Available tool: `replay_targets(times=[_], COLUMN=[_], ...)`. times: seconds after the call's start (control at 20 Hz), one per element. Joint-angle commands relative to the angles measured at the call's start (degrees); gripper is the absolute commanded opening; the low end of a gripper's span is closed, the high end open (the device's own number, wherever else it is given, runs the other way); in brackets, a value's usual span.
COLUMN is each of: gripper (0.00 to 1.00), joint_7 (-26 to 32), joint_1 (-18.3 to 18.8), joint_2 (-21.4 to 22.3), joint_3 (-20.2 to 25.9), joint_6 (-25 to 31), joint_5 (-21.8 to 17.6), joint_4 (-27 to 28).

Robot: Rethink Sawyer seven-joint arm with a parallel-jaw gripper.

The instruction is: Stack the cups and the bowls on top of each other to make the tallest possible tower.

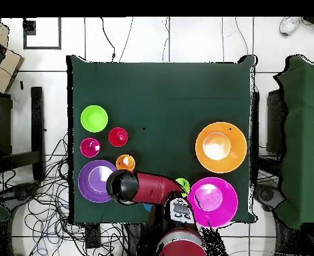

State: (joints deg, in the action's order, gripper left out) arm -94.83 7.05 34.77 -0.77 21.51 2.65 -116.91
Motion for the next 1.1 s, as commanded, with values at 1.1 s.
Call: replay_targets(times=[1.1], gripper=[1.0], joint_7=[-6.8], joint_1=[-2.0], joint_2=[-6.7], joint_3=[2.8], joint_6=[3.1], joint_5=[-0.1], joint_4=[9.9])
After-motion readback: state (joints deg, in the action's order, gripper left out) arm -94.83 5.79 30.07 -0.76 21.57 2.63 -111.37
